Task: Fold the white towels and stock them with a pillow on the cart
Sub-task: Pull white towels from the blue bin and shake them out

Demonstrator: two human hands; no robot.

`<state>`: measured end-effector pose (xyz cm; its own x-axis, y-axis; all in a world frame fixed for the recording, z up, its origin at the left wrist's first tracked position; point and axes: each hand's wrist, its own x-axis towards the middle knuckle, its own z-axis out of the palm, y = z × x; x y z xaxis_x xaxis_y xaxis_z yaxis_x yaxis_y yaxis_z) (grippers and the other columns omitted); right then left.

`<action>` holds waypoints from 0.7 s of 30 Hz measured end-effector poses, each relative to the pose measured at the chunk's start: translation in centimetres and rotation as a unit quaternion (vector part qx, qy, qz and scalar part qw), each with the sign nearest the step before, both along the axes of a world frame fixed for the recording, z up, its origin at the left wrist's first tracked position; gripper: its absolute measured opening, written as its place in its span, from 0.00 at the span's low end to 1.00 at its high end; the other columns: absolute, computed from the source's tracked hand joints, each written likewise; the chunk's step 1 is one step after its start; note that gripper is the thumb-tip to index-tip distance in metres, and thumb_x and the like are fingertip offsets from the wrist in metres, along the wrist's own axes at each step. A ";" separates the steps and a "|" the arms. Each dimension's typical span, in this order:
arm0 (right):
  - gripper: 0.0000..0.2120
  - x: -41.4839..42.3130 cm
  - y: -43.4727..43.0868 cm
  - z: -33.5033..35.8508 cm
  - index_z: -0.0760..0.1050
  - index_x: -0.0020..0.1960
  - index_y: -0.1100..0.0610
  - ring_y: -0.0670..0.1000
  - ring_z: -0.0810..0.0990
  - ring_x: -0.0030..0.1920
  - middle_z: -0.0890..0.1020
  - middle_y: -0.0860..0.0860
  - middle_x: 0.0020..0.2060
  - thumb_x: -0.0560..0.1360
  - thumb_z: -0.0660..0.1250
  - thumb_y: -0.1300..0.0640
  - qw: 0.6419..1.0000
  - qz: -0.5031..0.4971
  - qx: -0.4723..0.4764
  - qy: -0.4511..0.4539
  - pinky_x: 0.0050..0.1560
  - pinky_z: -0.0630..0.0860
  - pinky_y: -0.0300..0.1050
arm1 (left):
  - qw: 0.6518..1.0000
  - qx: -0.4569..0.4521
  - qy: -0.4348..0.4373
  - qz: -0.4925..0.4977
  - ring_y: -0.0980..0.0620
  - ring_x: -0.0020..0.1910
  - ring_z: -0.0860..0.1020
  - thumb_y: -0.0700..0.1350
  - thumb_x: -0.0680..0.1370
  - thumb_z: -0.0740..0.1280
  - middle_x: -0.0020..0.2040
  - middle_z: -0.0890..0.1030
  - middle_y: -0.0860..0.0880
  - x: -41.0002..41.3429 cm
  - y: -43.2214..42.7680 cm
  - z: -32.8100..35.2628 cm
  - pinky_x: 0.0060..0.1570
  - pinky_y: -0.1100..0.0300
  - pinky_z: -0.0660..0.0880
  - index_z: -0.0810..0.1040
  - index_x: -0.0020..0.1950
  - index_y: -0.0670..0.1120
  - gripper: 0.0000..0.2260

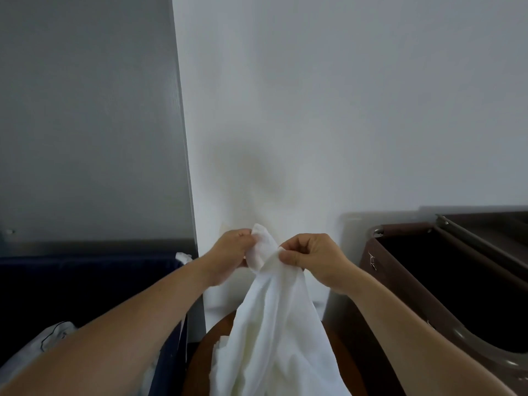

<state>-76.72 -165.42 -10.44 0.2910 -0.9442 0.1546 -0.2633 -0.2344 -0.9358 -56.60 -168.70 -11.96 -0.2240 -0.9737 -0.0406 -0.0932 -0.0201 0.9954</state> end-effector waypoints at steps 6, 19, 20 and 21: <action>0.01 -0.3 -0.4 2.0 0.84 0.44 0.56 0.43 0.81 0.35 0.84 0.47 0.35 0.75 0.73 0.60 1.000 0.013 0.006 -0.016 0.36 0.75 0.35 | 0.997 -0.046 -0.034 -0.052 0.44 0.47 0.76 0.48 0.74 0.65 0.48 0.79 0.40 0.1 0.2 2.4 0.50 0.47 0.73 0.75 0.56 0.31 0.21; 0.03 0.7 -1.1 0.6 0.84 0.43 0.53 0.45 0.85 0.41 0.86 0.47 0.39 0.71 0.77 0.59 0.990 -0.115 -0.047 -0.072 0.48 0.81 0.40 | 0.991 -0.076 -0.049 -0.096 0.54 0.48 0.82 0.38 0.82 0.56 0.52 0.84 0.45 -2.5 1.9 1.8 0.50 0.63 0.78 0.81 0.57 0.40 0.14; 0.04 0.6 -1.1 0.4 0.84 0.43 0.53 0.44 0.84 0.39 0.86 0.46 0.38 0.71 0.77 0.59 0.988 -0.122 -0.050 -0.074 0.47 0.81 0.40 | 0.991 -0.078 -0.049 -0.097 0.54 0.46 0.81 0.38 0.81 0.56 0.50 0.84 0.45 -2.6 2.0 1.6 0.48 0.63 0.78 0.81 0.56 0.39 0.14; 0.04 0.6 -1.1 0.3 0.84 0.43 0.51 0.43 0.82 0.37 0.85 0.44 0.35 0.71 0.77 0.59 0.987 -0.130 -0.057 -0.073 0.45 0.80 0.39 | 0.990 -0.082 -0.049 -0.100 0.53 0.46 0.80 0.38 0.82 0.55 0.48 0.82 0.45 -2.7 2.1 1.4 0.48 0.63 0.77 0.80 0.56 0.37 0.13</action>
<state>-76.11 -166.52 -10.16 0.0069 -0.9580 0.2868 -0.1924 -0.2827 -0.9397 -59.28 -166.59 -10.53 -0.4155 -0.9057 0.0834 -0.1751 0.1696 0.9698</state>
